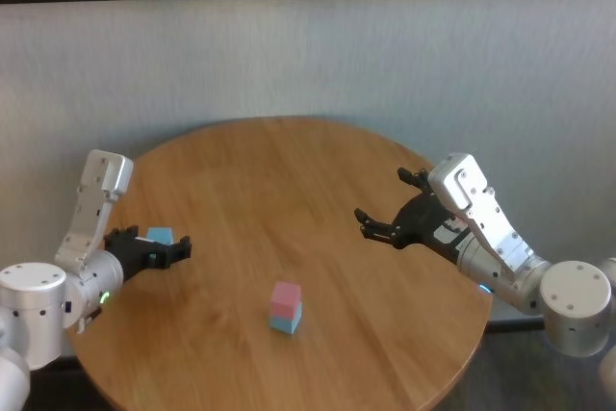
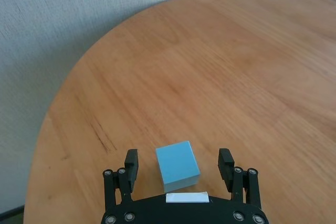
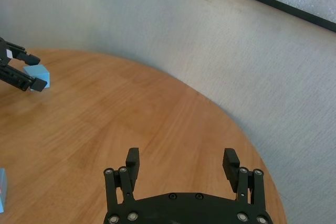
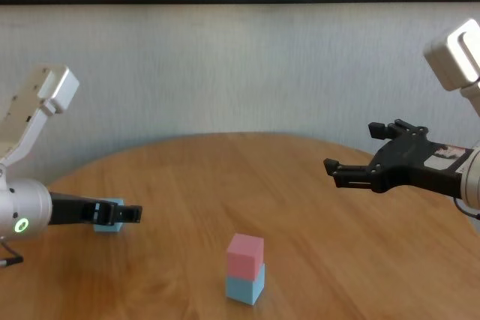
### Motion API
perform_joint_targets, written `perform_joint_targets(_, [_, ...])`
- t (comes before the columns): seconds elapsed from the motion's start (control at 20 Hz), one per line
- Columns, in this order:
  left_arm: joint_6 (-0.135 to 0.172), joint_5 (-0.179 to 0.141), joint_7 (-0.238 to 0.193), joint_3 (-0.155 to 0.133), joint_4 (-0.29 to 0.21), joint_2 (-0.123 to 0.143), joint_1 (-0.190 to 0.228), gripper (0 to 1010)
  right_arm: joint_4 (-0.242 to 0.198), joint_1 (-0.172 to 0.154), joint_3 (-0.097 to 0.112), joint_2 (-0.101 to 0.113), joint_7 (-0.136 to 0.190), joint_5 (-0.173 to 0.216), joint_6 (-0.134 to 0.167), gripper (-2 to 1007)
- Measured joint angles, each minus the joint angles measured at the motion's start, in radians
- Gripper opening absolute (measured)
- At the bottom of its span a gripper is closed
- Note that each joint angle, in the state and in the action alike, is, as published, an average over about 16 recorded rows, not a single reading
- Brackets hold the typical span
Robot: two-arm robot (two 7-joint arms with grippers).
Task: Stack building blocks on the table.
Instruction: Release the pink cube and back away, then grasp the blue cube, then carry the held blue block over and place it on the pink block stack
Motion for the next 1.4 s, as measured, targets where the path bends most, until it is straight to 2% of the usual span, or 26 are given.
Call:
perform_joint_targets(0.35, [-0.002,0.010,-0.008,0.000,0.008,-0.002,-0.005,989,0.000,0.000,0.000,0.000,0.000,0.000,0.000,1001])
perform_joint_targets(0.65, [-0.003,0.010,-0.007,0.000,0.008,-0.002,-0.005,916,0.000,0.000,0.000,0.000,0.000,0.000,0.000,1001])
perform_joint_targets(1.4, [-0.002,0.008,-0.001,0.000,0.003,-0.001,-0.002,476,0.000,0.000,0.000,0.000,0.000,0.000,0.000,1001])
